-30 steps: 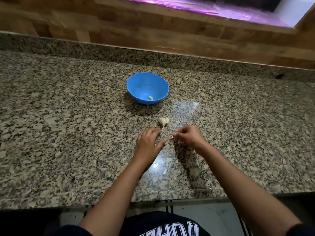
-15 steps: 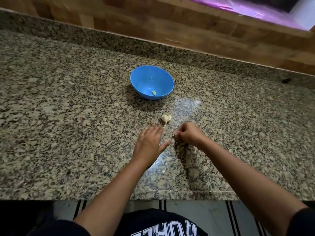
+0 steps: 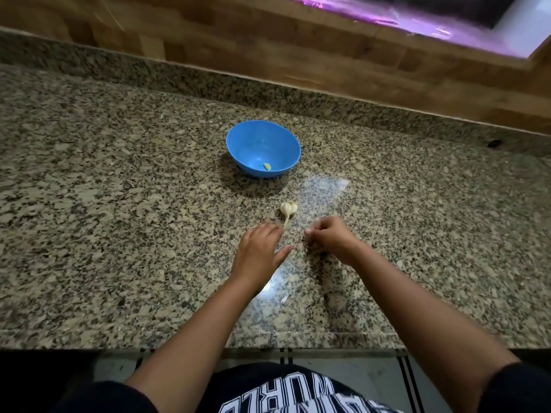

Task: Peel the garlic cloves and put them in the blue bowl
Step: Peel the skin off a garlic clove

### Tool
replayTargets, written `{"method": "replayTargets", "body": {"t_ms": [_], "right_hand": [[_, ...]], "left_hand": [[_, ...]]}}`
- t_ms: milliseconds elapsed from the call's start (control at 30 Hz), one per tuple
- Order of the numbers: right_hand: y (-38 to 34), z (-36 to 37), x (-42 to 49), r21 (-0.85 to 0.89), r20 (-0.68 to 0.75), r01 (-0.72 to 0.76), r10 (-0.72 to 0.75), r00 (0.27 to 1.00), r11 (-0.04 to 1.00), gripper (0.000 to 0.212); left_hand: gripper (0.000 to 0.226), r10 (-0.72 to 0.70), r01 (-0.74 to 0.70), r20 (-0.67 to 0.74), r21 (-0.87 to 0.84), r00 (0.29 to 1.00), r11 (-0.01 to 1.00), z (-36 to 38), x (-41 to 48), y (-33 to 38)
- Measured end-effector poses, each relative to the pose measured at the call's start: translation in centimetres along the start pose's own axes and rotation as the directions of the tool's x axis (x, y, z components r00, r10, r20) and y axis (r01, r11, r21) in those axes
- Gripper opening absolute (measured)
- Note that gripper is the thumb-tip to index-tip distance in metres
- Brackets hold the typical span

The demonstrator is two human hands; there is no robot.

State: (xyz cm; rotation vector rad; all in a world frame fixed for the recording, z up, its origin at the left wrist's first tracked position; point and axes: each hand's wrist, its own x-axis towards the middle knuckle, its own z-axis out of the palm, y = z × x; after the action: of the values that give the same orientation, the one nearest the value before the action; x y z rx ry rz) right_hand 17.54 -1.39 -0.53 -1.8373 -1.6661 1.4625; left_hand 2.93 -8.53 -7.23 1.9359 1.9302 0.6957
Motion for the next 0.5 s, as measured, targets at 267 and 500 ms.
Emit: {"method": "replayTargets", "body": {"t_ms": [267, 500], "right_hand": [[-0.3, 0.5, -1.7, 0.624, 0.216, -0.104, -0.042, 0.976, 0.774, 0.011], [-0.9, 0.0, -1.9, 0.673, 0.277, -0.101, -0.123, 0.953, 0.733, 0.015]], "left_hand": [[0.020, -0.136, 0.240, 0.208, -0.641, 0.969, 0.729, -2.9, 1.8, 2.8], [0.020, -0.042, 0.187, 0.229, -0.658, 0.973, 0.730, -3.9, 3.2, 3.5]]}}
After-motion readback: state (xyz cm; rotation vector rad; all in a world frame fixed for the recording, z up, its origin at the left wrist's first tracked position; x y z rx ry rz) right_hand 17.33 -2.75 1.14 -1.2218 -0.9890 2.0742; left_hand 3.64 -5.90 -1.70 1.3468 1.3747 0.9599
